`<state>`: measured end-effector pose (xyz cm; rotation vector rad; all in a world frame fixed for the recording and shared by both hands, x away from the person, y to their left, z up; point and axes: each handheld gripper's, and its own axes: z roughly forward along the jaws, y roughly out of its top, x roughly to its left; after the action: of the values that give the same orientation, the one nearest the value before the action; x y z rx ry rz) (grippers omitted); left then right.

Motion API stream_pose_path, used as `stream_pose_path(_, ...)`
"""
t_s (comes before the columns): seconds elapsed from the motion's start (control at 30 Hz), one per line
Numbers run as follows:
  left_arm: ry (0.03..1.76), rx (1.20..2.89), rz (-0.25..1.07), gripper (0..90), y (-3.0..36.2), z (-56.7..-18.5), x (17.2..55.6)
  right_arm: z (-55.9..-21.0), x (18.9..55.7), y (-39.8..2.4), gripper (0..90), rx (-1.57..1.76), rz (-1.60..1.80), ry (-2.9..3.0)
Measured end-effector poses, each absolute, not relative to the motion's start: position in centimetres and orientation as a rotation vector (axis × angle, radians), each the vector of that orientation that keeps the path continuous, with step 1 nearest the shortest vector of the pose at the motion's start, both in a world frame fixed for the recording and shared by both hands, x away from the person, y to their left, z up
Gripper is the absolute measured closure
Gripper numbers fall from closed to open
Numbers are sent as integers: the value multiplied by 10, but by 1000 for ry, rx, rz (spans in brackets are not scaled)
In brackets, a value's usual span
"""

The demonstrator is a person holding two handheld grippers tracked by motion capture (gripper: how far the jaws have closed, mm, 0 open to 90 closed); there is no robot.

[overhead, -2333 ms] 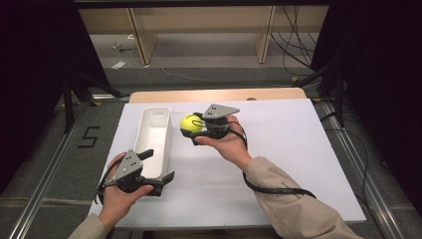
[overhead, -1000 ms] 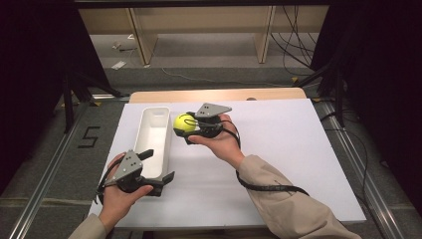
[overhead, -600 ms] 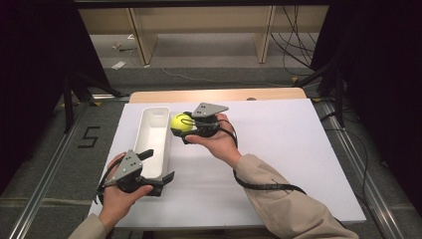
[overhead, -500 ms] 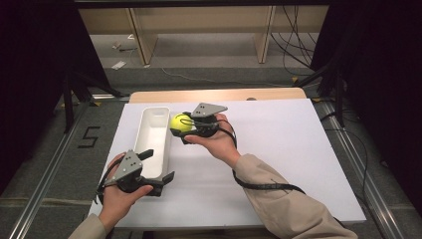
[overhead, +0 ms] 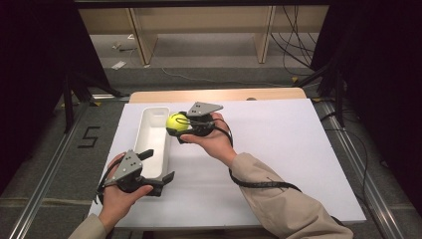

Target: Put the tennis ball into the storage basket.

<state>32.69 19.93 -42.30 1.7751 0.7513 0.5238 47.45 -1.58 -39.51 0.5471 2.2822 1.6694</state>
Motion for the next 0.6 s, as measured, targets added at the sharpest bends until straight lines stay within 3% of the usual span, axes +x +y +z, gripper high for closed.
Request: stream_pose_path(0.6, 749, 1776, 525, 0, 199, -423, 327, -393, 477, -4, 266, 533, 1675, 2291)
